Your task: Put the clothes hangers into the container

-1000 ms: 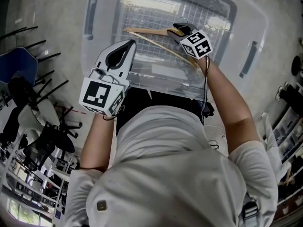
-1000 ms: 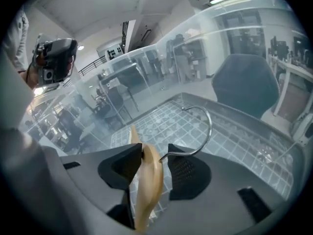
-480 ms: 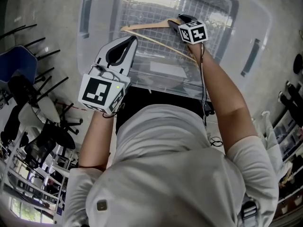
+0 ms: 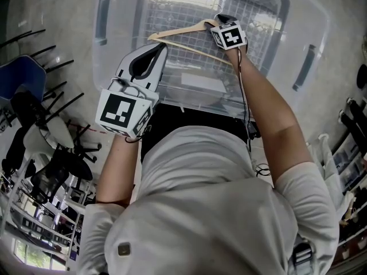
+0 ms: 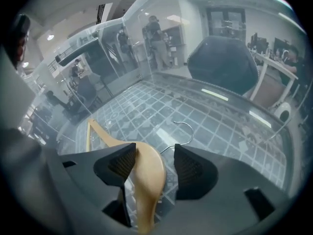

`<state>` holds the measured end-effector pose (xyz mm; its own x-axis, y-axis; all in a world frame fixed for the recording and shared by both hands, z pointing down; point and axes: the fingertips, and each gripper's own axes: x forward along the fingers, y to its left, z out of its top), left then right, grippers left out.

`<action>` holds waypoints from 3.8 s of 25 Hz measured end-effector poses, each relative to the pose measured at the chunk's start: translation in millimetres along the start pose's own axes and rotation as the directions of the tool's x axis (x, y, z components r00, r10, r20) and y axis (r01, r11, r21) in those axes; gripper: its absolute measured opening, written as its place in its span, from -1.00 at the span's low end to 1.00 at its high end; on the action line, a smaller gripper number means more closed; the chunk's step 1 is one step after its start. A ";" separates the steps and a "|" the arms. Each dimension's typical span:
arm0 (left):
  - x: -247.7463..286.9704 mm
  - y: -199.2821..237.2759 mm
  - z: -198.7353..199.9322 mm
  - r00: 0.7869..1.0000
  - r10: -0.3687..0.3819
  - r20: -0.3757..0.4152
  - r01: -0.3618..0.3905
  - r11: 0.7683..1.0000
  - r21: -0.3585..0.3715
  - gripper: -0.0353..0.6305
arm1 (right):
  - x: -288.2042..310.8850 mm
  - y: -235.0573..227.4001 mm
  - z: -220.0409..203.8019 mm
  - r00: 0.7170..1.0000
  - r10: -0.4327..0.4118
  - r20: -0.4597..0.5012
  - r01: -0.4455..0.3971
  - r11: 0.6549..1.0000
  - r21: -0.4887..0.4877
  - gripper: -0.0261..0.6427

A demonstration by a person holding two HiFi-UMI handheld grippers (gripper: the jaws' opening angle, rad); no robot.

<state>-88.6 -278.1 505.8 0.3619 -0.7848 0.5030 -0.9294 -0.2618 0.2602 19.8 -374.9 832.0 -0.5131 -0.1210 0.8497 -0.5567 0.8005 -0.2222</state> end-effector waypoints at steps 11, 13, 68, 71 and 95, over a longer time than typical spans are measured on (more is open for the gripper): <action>-18.0 -4.1 7.2 0.999 -0.015 0.035 0.014 0.999 0.034 -0.84 | -26.6 6.9 20.4 0.998 -0.020 0.051 0.021 0.999 -0.027 -0.14; -24.9 -3.9 7.0 0.999 -0.023 0.042 0.021 0.999 0.040 -0.84 | -35.8 12.9 25.9 0.997 -0.025 0.069 0.027 0.999 -0.035 -0.15; -267.8 -86.8 17.0 0.907 -0.377 0.185 0.306 0.895 0.324 -0.84 | -459.5 371.2 54.8 0.657 -0.146 0.740 0.263 0.964 -0.043 -0.86; -268.0 -94.3 13.7 0.910 -0.370 0.187 0.300 0.899 0.319 -0.84 | -465.6 372.7 42.9 0.653 -0.140 0.745 0.259 0.965 -0.046 -0.86; -257.7 -233.9 -21.7 0.947 -0.257 0.192 0.199 0.940 0.276 -0.84 | -526.6 341.5 -73.8 0.686 0.026 0.728 0.132 0.978 -0.159 -0.86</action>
<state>37.1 -2.4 333.2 0.5674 -0.7842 0.2511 -0.8221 -0.5571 0.1177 148.1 5.5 343.9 -0.8415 -0.4894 0.2290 -0.5085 0.8606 -0.0293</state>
